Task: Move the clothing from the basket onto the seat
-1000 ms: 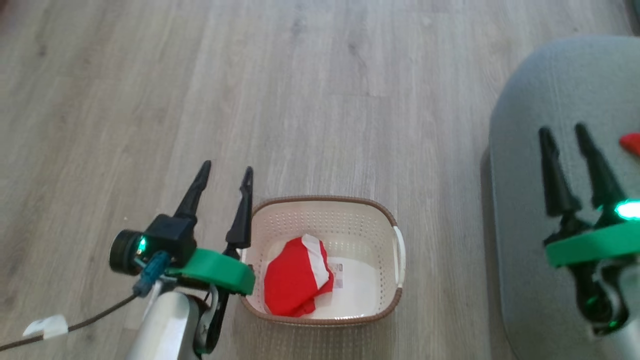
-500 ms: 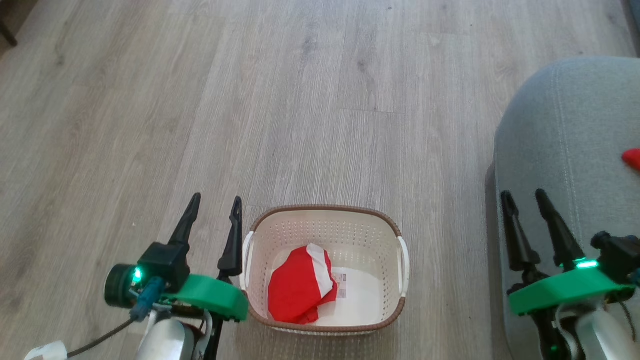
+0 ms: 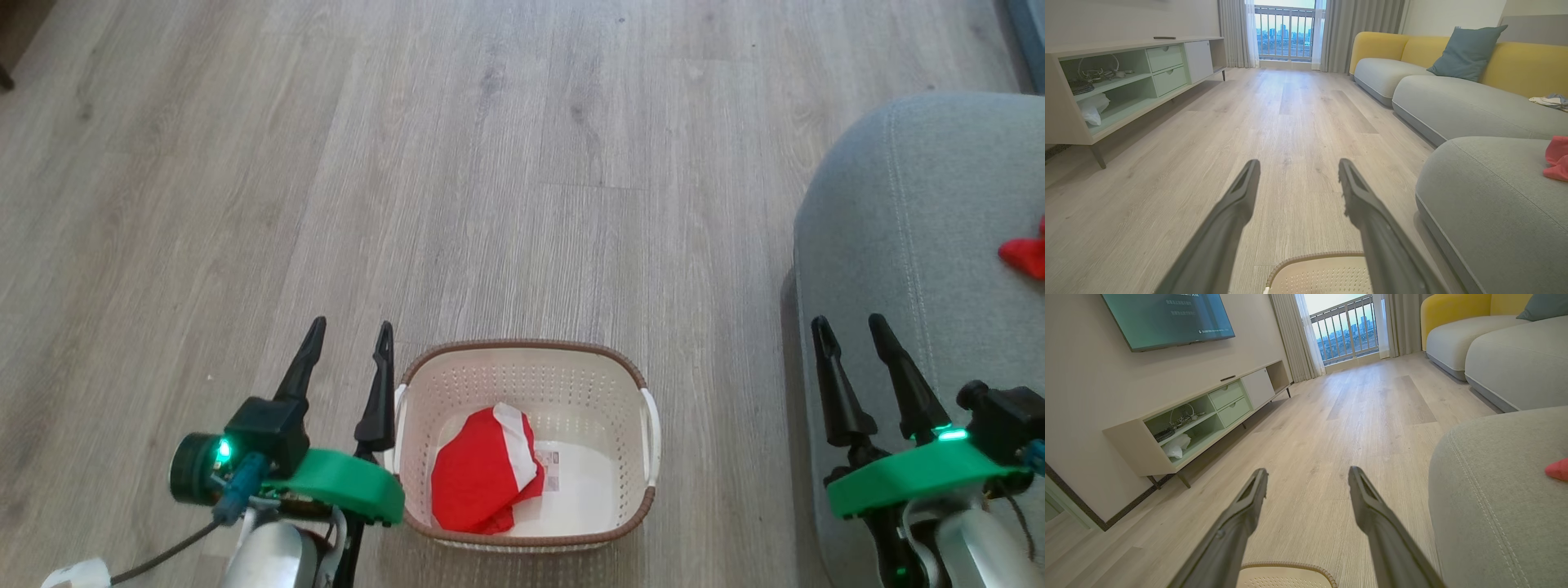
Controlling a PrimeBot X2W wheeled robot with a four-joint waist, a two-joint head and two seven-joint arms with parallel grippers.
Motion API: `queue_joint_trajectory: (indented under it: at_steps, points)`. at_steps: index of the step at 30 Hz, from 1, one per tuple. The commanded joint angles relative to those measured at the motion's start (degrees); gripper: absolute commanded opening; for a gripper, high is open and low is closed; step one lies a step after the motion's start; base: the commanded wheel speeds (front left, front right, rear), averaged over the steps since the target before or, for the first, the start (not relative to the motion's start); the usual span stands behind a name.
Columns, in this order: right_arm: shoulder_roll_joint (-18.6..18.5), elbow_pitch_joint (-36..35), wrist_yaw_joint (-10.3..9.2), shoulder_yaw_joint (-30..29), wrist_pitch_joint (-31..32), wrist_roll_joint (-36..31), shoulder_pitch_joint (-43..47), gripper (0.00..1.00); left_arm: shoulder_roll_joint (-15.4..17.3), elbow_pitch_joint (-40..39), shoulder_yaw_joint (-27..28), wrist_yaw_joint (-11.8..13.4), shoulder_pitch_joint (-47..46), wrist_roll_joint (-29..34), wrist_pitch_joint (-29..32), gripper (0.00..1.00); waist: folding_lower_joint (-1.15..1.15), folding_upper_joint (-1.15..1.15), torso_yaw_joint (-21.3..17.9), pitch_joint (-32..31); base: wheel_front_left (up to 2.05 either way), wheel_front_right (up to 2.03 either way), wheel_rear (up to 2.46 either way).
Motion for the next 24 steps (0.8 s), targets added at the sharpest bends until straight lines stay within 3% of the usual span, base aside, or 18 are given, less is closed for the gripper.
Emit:
queue_joint_trajectory:
  at_steps: [1, 17, 24]
  points:
    - [-0.21, -1.54, 0.00, 0.88, -0.37, -0.30, -0.79, 1.00, 0.07, -1.55, 1.82, -0.14, -0.93, 0.07, -0.28, 1.00, 0.00, 0.00, -0.08, 0.01, 0.00, 0.00, 0.00]
    - [0.22, -2.10, 0.00, -0.52, -0.37, -1.30, -1.41, 1.00, 0.07, -0.37, 0.43, -0.76, -1.21, 0.40, -0.28, 1.00, 0.00, 0.00, -0.62, 0.79, 0.00, 0.00, 0.00]
    - [-0.44, -3.13, 0.00, -2.31, -0.37, -3.98, -2.80, 1.00, 0.07, 2.87, -2.29, -1.38, -2.59, -0.28, -0.28, 1.00, 0.00, 0.00, -1.48, 4.20, 0.00, 0.00, 0.00]
